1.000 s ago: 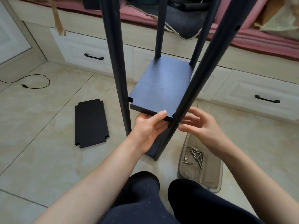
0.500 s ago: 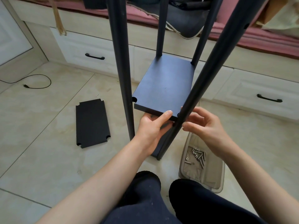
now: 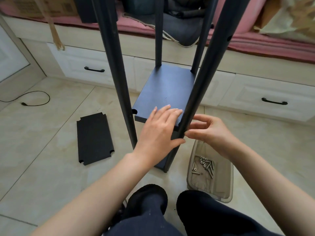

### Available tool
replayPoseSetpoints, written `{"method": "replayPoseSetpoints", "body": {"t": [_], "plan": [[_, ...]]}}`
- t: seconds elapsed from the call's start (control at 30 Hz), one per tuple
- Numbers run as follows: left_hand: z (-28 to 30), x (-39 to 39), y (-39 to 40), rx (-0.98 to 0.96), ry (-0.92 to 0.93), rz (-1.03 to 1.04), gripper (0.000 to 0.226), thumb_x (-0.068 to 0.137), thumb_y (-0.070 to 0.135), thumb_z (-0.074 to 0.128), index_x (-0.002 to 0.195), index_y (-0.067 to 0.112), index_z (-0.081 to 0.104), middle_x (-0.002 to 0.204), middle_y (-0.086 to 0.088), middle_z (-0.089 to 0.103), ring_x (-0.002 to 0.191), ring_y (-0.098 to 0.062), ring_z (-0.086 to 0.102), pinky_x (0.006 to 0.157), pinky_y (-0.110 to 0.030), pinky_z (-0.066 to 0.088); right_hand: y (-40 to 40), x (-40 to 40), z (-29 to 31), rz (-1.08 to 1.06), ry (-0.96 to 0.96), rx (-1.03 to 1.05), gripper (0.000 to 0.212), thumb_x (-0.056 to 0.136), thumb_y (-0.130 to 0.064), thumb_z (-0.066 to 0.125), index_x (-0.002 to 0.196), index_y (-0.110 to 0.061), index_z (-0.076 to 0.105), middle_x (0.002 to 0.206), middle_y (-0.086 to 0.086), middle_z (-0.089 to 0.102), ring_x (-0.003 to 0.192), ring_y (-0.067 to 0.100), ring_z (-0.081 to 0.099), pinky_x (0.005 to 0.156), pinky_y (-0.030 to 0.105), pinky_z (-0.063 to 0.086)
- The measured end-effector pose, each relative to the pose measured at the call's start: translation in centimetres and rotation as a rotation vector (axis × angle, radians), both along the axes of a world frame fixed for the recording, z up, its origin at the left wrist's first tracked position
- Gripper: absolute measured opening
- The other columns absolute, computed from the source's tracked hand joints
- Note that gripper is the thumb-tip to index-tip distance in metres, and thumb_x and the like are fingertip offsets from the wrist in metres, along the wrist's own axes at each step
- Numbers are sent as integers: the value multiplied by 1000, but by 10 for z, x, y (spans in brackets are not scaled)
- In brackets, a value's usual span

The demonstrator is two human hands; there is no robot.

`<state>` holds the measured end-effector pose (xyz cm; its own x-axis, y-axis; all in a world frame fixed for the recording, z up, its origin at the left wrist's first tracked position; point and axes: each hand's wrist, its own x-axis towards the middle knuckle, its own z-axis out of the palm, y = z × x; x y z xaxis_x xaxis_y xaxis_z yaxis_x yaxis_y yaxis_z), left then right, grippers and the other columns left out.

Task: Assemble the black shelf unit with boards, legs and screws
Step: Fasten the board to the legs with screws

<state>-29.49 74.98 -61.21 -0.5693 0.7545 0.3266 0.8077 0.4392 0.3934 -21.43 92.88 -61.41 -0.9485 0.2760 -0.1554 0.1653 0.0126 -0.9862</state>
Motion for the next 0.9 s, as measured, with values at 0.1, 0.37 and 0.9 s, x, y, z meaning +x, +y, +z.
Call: {"method": "replayPoseSetpoints", "body": {"t": [0.1,0.37,0.9], "plan": [[-2,-4,9,-33,9,-67,71,92,46,67,150,13,43,154,-1,48,151,-15,29,127,-40,9,2,1,2,32,-1,-9,46,80,8,71,120,-14,68,102,15,75,98,30,72,85,34,58],[-5,-6,8,24,48,-58,55,93,33,71,140,10,57,142,-5,60,142,-19,46,121,-49,29,8,3,2,55,-49,-94,36,89,-2,66,123,-15,66,109,15,73,108,33,68,96,41,55],[-3,-10,7,-55,86,-48,58,99,46,49,147,12,50,149,-2,55,143,-15,45,121,-55,24,-2,-36,-3,-8,-224,-191,41,104,-39,47,116,-4,66,104,13,74,100,24,72,90,44,55]]}}
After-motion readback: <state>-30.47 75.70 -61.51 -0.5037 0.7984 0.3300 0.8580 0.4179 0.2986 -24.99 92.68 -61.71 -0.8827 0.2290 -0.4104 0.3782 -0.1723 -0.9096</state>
